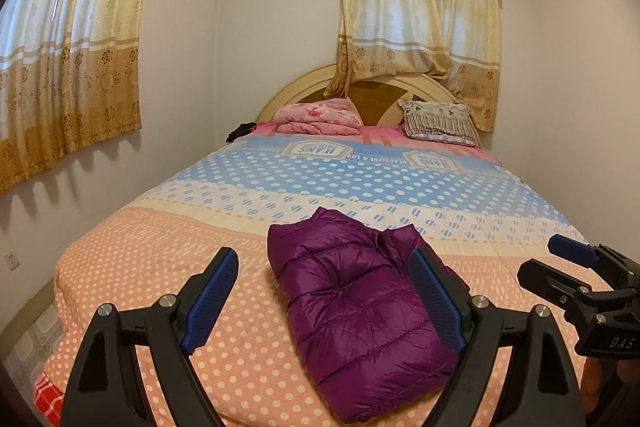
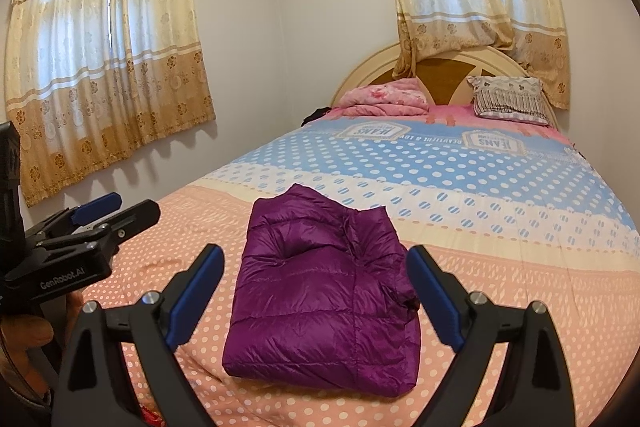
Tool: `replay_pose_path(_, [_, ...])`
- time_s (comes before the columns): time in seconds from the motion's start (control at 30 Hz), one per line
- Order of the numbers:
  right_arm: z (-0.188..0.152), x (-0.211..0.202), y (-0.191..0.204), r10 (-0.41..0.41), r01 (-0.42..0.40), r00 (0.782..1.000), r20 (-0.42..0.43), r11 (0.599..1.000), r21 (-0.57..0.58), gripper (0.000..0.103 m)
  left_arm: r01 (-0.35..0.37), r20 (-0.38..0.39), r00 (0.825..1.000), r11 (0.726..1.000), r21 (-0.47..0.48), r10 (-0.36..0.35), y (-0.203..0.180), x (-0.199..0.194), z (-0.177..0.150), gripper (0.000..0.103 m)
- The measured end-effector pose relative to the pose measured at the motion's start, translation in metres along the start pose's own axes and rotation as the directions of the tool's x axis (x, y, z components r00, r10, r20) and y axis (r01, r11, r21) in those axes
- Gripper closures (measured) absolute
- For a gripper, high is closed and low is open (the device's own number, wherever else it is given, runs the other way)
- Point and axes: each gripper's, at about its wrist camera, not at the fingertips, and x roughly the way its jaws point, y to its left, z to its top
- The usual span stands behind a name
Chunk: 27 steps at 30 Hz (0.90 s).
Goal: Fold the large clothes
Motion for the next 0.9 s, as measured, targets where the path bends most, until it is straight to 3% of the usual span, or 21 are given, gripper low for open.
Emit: replay_pose_path(0.9, [-0.0042, 0.0036, -0.001, 0.002, -0.002, 1.0, -0.013, 1.0, 0.011, 0.008, 0.012, -0.032, 0.999, 1.0, -0.009, -0.012, 0.0069, 0.0069, 0.0009, 0.015])
